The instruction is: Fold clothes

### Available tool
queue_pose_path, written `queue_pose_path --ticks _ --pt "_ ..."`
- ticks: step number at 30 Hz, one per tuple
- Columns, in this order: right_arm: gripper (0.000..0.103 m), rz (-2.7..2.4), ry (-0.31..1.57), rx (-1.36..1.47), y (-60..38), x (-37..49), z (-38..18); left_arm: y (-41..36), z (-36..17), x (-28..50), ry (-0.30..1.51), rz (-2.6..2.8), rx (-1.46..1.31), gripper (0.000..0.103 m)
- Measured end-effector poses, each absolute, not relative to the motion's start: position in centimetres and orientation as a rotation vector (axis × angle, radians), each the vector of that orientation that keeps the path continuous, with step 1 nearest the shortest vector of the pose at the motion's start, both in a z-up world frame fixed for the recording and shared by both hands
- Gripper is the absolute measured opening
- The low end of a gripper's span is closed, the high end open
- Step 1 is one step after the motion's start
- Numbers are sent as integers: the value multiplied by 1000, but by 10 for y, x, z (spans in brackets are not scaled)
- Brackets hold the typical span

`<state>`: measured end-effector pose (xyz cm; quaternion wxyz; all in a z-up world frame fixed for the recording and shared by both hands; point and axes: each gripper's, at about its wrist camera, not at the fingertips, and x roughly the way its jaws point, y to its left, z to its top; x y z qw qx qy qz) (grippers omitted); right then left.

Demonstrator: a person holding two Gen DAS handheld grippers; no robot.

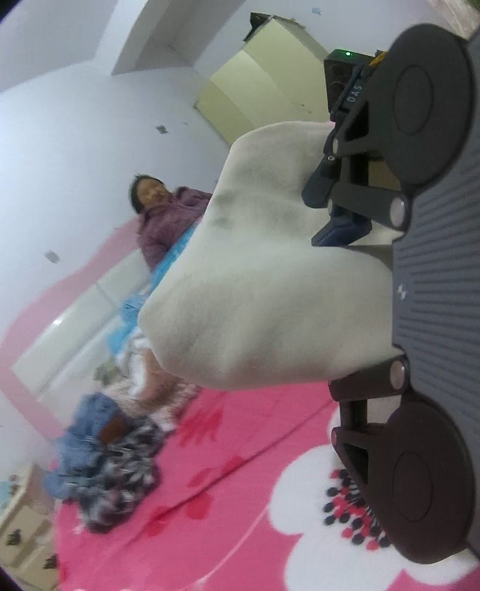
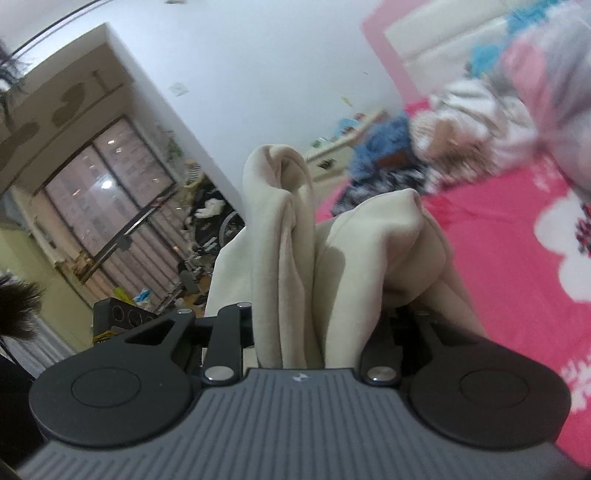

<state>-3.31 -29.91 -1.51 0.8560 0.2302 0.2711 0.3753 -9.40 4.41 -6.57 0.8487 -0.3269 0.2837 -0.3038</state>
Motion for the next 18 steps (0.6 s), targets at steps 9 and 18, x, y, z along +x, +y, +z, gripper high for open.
queue_pose_path --ticks 9,18 --pt "25 937 485 424 -262 -34 34 80 -2 -156 449 -540 -649 51" --pt "25 1192 548 333 -180 -33 83 138 38 -260 331 -324 -651 52"
